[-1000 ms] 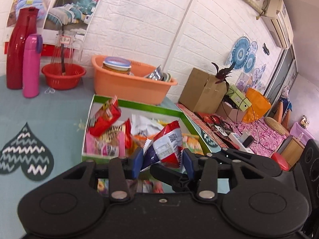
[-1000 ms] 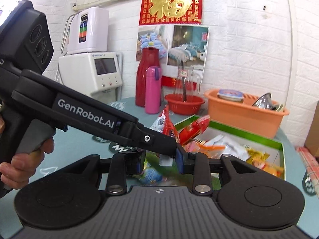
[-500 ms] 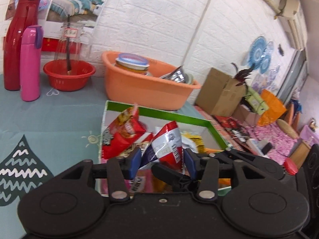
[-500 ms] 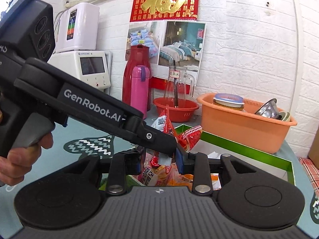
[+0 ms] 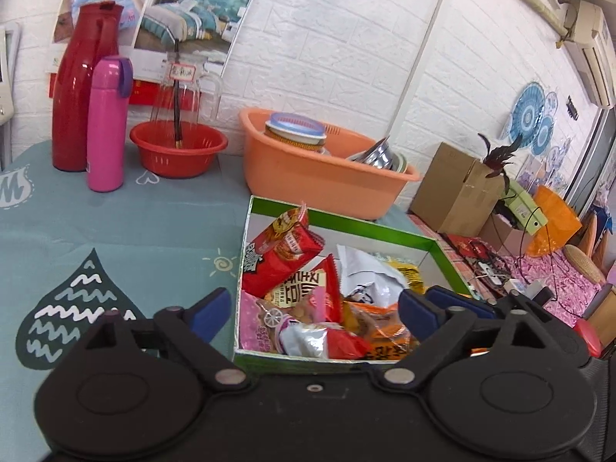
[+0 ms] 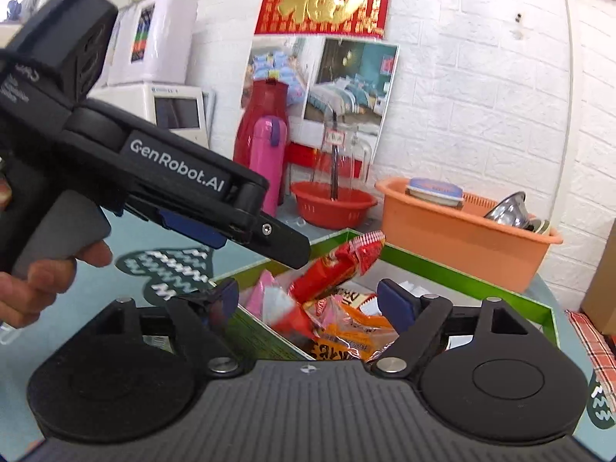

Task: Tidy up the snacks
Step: 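Move the left gripper to the clear bag of dried dates and grasp it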

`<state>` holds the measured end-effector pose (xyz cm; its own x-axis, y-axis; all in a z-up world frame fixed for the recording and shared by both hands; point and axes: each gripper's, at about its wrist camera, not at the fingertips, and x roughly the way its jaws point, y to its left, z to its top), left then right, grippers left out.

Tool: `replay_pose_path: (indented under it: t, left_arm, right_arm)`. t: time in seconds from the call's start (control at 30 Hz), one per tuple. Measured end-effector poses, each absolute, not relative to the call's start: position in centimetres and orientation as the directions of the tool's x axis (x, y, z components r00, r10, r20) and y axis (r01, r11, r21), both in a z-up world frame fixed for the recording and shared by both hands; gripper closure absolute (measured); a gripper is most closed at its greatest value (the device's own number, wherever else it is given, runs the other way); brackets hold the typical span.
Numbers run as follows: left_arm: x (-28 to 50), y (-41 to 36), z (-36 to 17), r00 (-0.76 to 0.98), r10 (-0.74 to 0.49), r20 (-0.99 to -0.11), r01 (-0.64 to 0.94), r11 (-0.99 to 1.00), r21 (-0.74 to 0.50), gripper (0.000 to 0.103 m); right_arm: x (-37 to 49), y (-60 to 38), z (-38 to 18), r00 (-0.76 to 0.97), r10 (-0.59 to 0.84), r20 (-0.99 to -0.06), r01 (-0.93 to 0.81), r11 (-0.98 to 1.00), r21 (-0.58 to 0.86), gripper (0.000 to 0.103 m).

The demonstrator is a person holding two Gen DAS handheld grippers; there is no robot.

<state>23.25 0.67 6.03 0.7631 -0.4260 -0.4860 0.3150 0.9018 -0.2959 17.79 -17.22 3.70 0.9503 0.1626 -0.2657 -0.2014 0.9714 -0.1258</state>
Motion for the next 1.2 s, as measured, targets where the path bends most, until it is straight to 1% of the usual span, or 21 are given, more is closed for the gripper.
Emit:
replay_pose_path:
  t: [0.07,0.17,0.23,0.33,0.47,0.57,0.7,0.77,0.8,0.83,0.87,0.93,1.03,1.07,1.1,1.13,1.17,1.2]
  left_arm:
    - [21.7,0.8,6.7,0.774,-0.421,-0.473,0.312,0.904,-0.294,0.0]
    - [19.6,1.2,7.1,0.773,-0.435,-0.462,0.316,0.895,-0.313,0.0]
    - [18.3,1.3,6.8,0.768,-0.448,-0.458,0.319,0.888,-0.332,0.0]
    - [16.8,1.0,5.6,0.748,-0.461,-0.477,0.326,0.882,-0.341,0.0]
    - [16.1,-0.4,3.5,0.71,-0.462,-0.532,0.349,0.886,-0.303,0.0]
    - [17.0,-1.4,2.1,0.678,-0.461,-0.573,0.352,0.888,-0.298,0.0]
    - [18.9,-2.7,0.3,0.633,-0.469,-0.616,0.34,0.883,-0.323,0.0]
    - [19.6,-3.4,-0.3,0.629,-0.452,-0.632,0.33,0.892,-0.309,0.0]
    - [19.7,-3.7,-0.7,0.633,-0.433,-0.642,0.317,0.901,-0.296,0.004]
    - [19.8,-3.7,-1.0,0.626,-0.431,-0.65,0.313,0.902,-0.296,0.029]
    - [19.9,-3.7,-1.4,0.604,-0.443,-0.663,0.32,0.896,-0.308,0.046]
    - [19.4,-3.4,-1.9,0.573,-0.479,-0.665,0.322,0.878,-0.355,0.045]
    - [16.6,-3.3,-2.1,0.56,-0.511,-0.652,0.345,0.859,-0.377,0.047]
    - [15.6,-3.3,-2.1,0.551,-0.526,-0.648,0.353,0.85,-0.39,0.045]
    - [14.8,-3.1,-2.0,0.55,-0.538,-0.639,0.352,0.843,-0.407,0.038]
    - [14.0,-2.8,-1.9,0.553,-0.548,-0.628,0.345,0.836,-0.426,0.018]
    - [13.4,-2.3,-1.8,0.561,-0.558,-0.612,0.336,0.829,-0.448,0.009]
    - [12.9,-1.7,-1.7,0.569,-0.568,-0.594,0.327,0.819,-0.471,0.002]
  right_arm:
    - [16.1,-17.2,4.2,0.954,0.167,-0.249,-0.205,0.97,-0.133,0.0]
    - [13.6,-17.1,4.5,0.953,0.168,-0.251,-0.207,0.969,-0.137,0.0]
    - [12.1,-17.2,4.3,0.947,0.18,-0.265,-0.217,0.969,-0.118,0.0]
    - [10.0,-17.1,3.3,0.929,0.203,-0.309,-0.233,0.97,-0.062,0.0]
    - [8.2,-17.2,1.3,0.907,0.202,-0.368,-0.215,0.977,0.006,0.0]
    - [7.6,-17.6,0.2,0.892,0.189,-0.41,-0.185,0.981,0.05,0.0]
    - [7.0,-18.2,-0.5,0.885,0.167,-0.435,-0.143,0.986,0.087,0.0]
    - [6.7,-18.3,-0.6,0.884,0.162,-0.439,-0.138,0.987,0.087,0.0]
    - [6.5,-18.3,-0.6,0.883,0.162,-0.441,-0.139,0.987,0.085,0.0]
    - [6.4,-18.2,-0.6,0.881,0.165,-0.443,-0.142,0.986,0.085,0.0]
    - [6.3,-18.2,-0.7,0.88,0.169,-0.444,-0.147,0.986,0.085,0.0]
    - [6.2,-18.1,-0.8,0.875,0.181,-0.45,-0.159,0.983,0.087,0.0]
    - [6.4,-17.8,-1.2,0.861,0.196,-0.47,-0.175,0.981,0.088,0.0]
    - [6.4,-17.7,-1.3,0.857,0.199,-0.476,-0.179,0.98,0.087,0.0]
    - [6.5,-17.5,-1.4,0.852,0.206,-0.481,-0.187,0.978,0.088,0.0]
    - [6.6,-17.3,-1.5,0.847,0.214,-0.486,-0.195,0.977,0.091,0.0]
    - [6.7,-17.2,-1.6,0.842,0.222,-0.492,-0.202,0.975,0.095,0.0]
    - [6.7,-17.0,-1.7,0.838,0.227,-0.497,-0.206,0.974,0.097,0.0]
